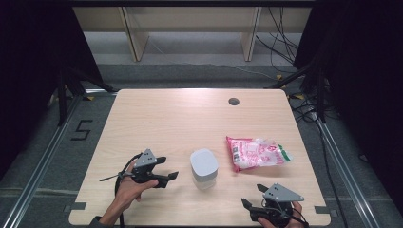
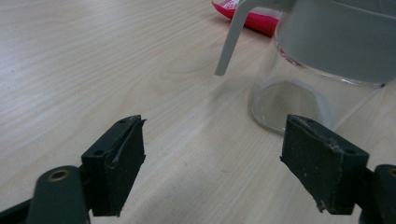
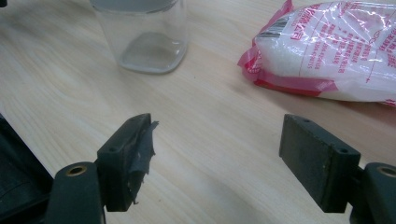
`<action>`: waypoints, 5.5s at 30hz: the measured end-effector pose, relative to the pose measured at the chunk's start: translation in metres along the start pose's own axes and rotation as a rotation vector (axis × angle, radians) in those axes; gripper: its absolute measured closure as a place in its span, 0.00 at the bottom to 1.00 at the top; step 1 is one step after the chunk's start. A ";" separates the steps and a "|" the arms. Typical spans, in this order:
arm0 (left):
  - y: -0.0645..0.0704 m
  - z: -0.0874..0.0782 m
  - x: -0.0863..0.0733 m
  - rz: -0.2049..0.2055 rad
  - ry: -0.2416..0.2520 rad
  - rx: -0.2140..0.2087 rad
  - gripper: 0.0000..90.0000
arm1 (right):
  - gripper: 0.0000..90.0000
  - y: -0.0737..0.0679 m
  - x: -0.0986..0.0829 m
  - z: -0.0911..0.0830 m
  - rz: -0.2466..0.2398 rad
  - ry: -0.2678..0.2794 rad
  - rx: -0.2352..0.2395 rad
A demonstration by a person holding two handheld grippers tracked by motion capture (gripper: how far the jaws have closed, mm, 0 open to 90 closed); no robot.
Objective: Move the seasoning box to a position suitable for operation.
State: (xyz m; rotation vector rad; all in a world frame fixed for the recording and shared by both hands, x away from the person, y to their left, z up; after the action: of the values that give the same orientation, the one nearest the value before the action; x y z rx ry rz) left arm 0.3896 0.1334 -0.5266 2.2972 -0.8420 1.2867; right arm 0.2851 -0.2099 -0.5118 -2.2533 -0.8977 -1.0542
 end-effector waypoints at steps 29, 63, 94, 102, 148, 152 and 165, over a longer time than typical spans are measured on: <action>0.019 0.062 0.042 0.203 0.036 -0.043 0.75 | 0.29 0.001 0.000 0.003 -0.014 -0.001 -0.010; 0.017 0.009 0.005 0.219 0.049 0.012 0.92 | 0.28 0.002 -0.001 0.002 -0.016 -0.008 -0.016; 0.028 -0.015 0.020 0.256 0.143 -0.132 0.59 | 0.28 0.000 -0.003 0.003 0.002 -0.026 -0.013; 0.019 -0.014 0.024 0.283 0.150 -0.147 0.55 | 0.28 0.000 -0.002 0.004 -0.009 -0.032 -0.014; 0.026 0.012 0.035 0.308 0.159 -0.163 0.75 | 0.28 -0.003 -0.003 0.005 0.015 -0.033 -0.005; 0.023 0.016 0.038 0.303 0.155 -0.141 0.75 | 0.28 -0.002 -0.003 0.005 0.006 -0.032 -0.002; 0.015 0.031 0.046 0.268 0.163 -0.119 0.75 | 0.28 -0.002 -0.002 0.005 -0.004 -0.030 0.001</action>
State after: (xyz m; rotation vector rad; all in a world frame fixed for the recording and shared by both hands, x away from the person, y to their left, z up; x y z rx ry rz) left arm 0.4181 0.0889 -0.5023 2.0076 -1.1644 1.4678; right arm 0.2852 -0.2064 -0.5163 -2.2728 -0.9154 -1.0246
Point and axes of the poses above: each handheld gripper's, and its own axes: z roughly forward along the jaws, x roughly out of its top, y roughly to its right, the point moved 5 cm from there along z, roughly forward along the jaws, and after that the axes turned 11 degrees about x, right-handed, at the moved point
